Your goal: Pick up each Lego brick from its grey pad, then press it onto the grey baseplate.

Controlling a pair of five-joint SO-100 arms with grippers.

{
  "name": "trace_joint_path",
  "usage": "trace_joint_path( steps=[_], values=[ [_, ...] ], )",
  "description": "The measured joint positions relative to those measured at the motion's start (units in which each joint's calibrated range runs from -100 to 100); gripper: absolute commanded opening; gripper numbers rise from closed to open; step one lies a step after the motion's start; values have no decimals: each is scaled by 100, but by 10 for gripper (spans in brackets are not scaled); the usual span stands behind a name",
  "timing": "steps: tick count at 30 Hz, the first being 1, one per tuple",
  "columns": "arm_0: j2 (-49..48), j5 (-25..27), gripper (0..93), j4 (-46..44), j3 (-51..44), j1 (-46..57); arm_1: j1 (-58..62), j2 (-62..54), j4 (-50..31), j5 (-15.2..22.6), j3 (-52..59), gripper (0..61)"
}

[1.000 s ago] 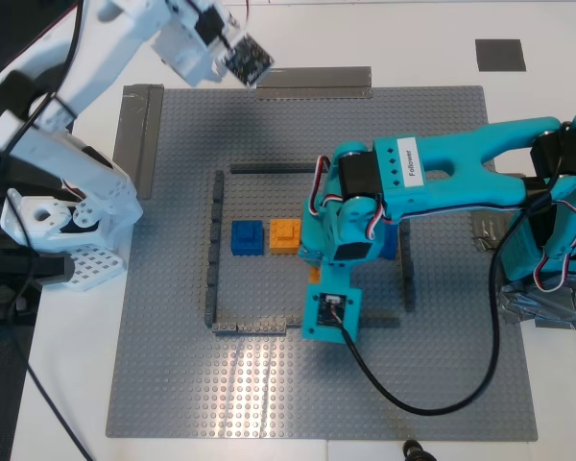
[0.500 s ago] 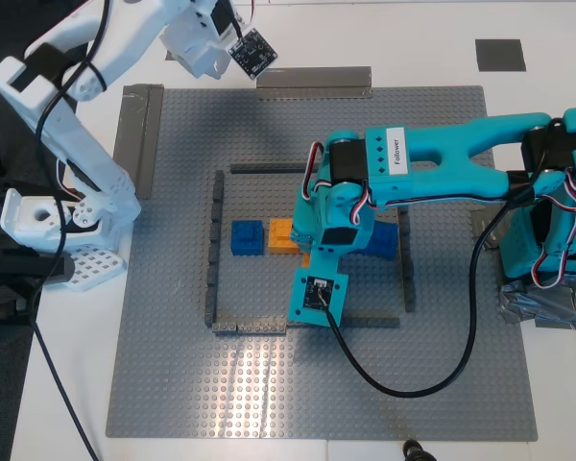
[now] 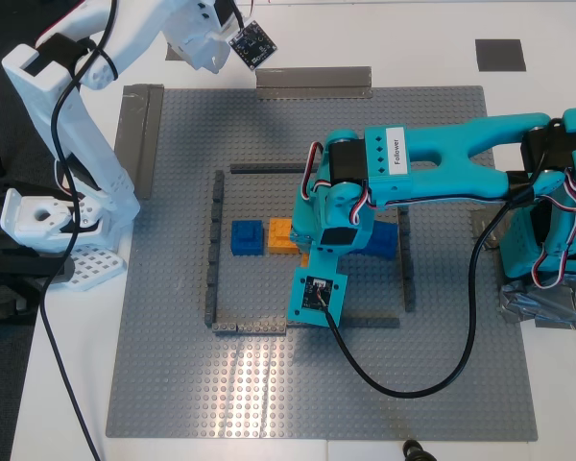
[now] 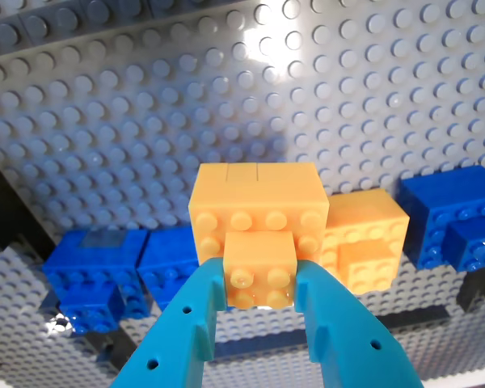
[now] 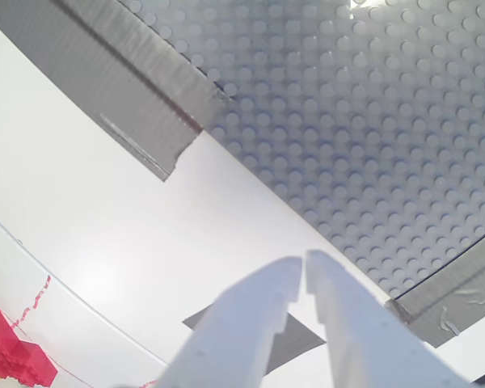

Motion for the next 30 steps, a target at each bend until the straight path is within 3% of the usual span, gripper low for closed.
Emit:
trace_joint_path(
  steps=[10,30],
  values=[
    [0,0,0,0,0,-133,9,0,306,-39,0,2],
    [169,0,0,-78,0,-133,-55,86,137,-108,271,2]
  ],
)
